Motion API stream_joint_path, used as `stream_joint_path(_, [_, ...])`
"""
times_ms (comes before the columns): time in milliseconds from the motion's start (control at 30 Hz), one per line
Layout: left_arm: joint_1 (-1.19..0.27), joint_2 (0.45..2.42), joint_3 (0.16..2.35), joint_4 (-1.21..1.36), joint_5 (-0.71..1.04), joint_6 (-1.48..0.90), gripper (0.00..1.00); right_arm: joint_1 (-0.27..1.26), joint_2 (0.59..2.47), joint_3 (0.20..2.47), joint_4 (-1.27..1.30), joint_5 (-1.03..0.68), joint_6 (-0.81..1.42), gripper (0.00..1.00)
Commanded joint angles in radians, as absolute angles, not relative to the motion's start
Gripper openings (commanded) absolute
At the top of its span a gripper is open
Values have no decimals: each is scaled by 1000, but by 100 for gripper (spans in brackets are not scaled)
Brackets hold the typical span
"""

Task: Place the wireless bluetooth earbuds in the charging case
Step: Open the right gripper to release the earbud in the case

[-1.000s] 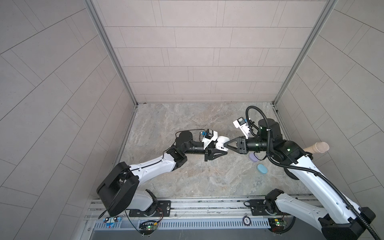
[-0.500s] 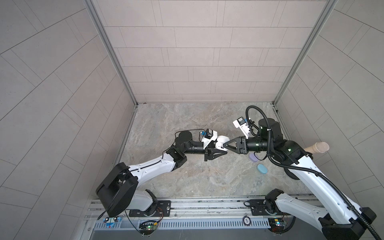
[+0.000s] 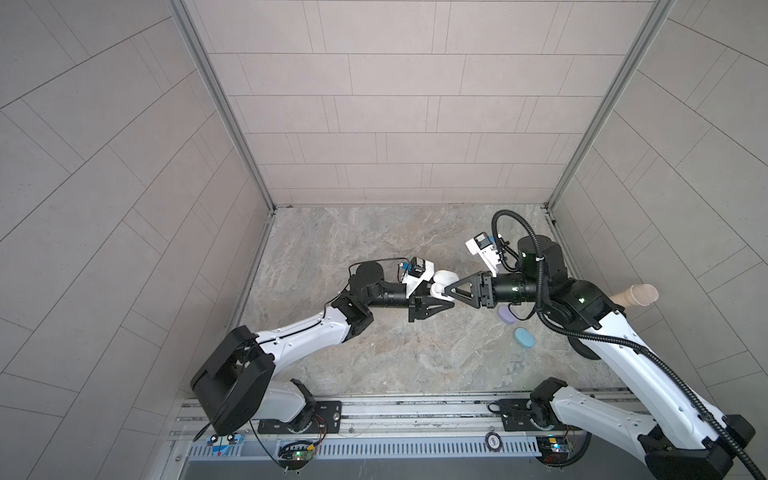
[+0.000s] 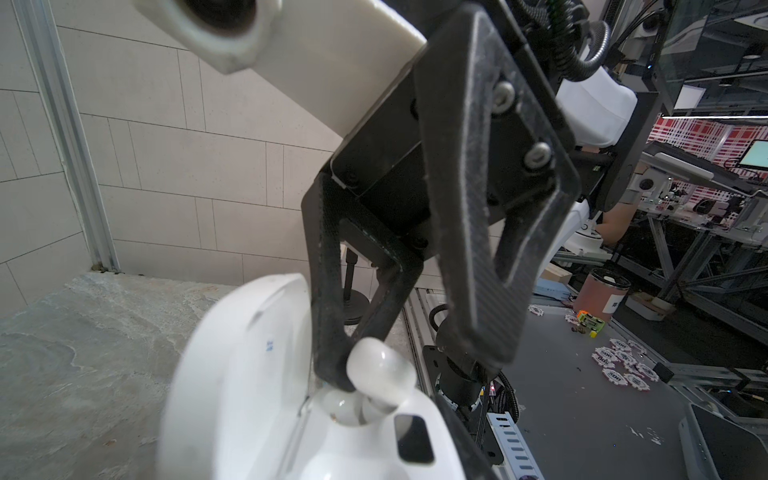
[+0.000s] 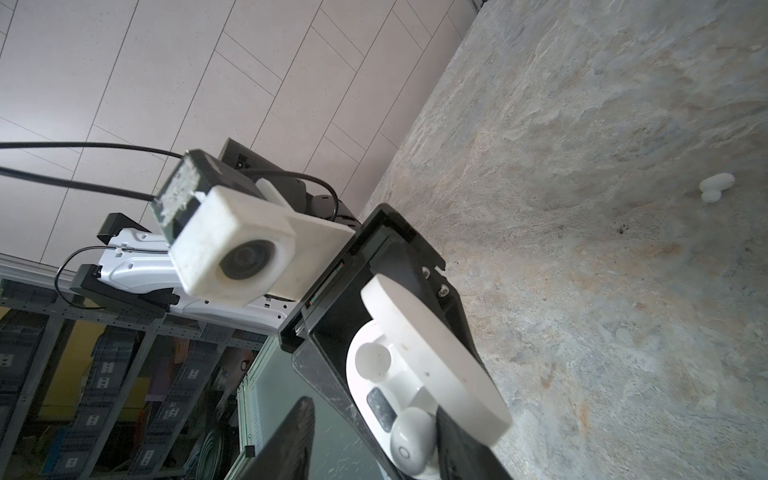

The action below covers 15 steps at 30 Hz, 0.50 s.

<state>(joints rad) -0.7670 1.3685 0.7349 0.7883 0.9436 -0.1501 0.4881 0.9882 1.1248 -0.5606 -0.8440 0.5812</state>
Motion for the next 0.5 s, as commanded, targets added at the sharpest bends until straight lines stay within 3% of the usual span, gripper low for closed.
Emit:
stream_joint_path(0, [-786,1347,754,838,993,-153,11,488,989,1157,-548,-791,571,53])
stream_joint_path(467, [-787,1345,750,837,986,-153,11,492,963,1181,-551,-772,566,62])
